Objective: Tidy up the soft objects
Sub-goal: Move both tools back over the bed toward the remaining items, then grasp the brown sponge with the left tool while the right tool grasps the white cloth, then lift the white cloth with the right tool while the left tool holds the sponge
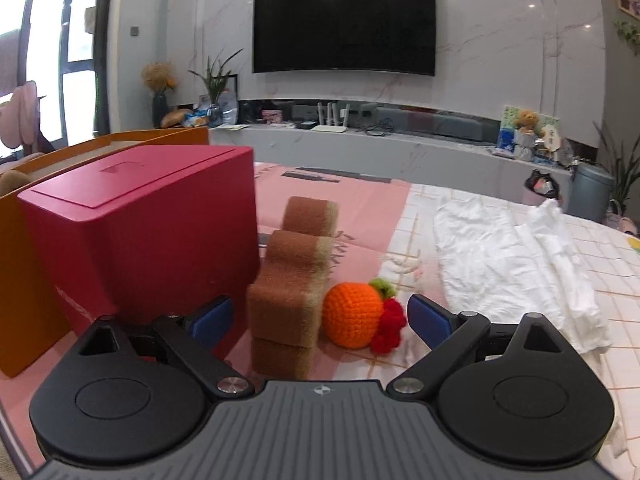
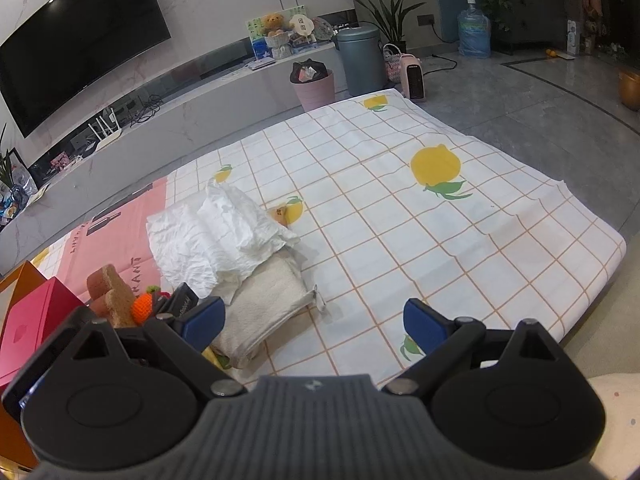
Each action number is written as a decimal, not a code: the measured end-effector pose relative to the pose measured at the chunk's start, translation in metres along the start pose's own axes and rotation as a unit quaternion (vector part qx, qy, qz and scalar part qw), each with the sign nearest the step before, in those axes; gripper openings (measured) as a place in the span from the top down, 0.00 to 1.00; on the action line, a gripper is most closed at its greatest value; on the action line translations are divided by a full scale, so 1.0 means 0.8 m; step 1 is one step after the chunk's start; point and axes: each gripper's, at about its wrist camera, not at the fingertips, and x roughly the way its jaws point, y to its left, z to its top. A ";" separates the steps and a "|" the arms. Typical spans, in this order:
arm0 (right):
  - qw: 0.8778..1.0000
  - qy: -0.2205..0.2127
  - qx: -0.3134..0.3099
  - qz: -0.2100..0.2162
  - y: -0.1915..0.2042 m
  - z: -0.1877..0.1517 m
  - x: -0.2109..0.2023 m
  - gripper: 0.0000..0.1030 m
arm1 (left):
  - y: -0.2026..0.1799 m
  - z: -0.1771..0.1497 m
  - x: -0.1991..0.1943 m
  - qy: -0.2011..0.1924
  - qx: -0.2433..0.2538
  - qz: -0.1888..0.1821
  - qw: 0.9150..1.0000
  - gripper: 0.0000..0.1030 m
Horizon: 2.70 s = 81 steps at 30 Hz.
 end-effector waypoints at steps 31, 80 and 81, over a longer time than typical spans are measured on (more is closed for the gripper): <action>1.000 0.007 0.000 0.000 0.000 -0.004 0.002 0.14 | 0.035 -0.042 -0.058 -0.049 0.132 -0.069 0.988 0.14; 0.963 0.133 -0.236 0.010 0.044 -0.006 0.077 0.75 | 0.128 0.005 -0.017 0.129 0.010 -0.171 0.977 0.63; 0.962 0.148 -0.230 -0.002 0.036 -0.008 0.084 0.73 | 0.127 0.004 -0.016 0.128 0.010 -0.170 0.977 0.63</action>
